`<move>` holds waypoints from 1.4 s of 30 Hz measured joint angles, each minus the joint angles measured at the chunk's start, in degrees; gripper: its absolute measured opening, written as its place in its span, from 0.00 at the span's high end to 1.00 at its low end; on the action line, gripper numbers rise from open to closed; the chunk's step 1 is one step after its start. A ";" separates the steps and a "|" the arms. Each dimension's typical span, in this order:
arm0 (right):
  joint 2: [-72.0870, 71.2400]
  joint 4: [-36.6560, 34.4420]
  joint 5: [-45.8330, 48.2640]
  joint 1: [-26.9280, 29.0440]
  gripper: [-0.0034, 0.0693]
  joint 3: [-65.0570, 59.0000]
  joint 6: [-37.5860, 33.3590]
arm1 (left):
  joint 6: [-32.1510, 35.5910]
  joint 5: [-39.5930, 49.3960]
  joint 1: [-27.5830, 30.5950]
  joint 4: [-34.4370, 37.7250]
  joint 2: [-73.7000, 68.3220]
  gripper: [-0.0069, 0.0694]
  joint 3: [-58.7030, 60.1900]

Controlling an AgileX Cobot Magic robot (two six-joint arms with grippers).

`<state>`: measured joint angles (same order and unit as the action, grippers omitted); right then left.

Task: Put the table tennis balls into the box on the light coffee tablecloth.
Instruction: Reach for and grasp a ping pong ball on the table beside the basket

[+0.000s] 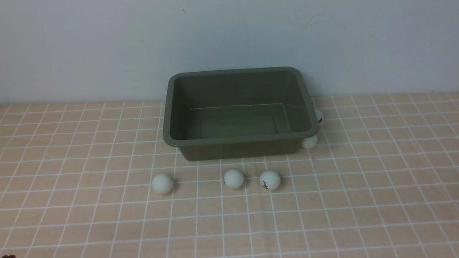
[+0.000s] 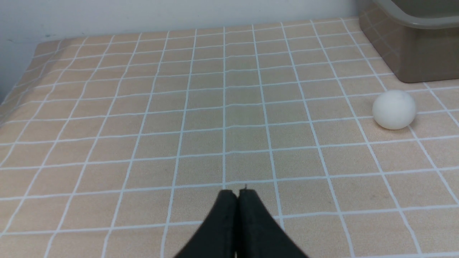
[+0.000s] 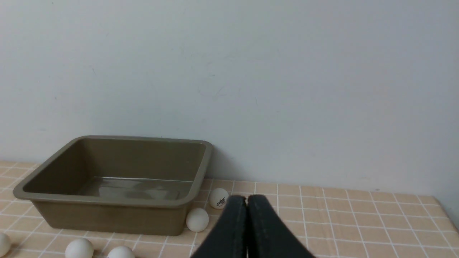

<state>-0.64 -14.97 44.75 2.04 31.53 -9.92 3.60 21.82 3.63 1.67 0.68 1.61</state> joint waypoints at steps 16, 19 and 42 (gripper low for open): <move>0.00 0.00 0.96 0.00 0.97 0.00 0.00 | -6.00 -6.08 0.00 16.04 0.00 0.99 0.05; 0.00 0.00 1.90 0.00 0.97 0.00 0.00 | -6.60 -8.77 0.00 22.79 0.00 0.99 0.10; 0.00 0.00 4.60 0.00 0.97 0.00 0.00 | 14.56 19.89 0.00 32.51 -22.48 0.99 -29.19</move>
<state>-0.64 -14.97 49.36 2.04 31.53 -9.92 18.16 41.71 3.63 34.18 -21.79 -27.58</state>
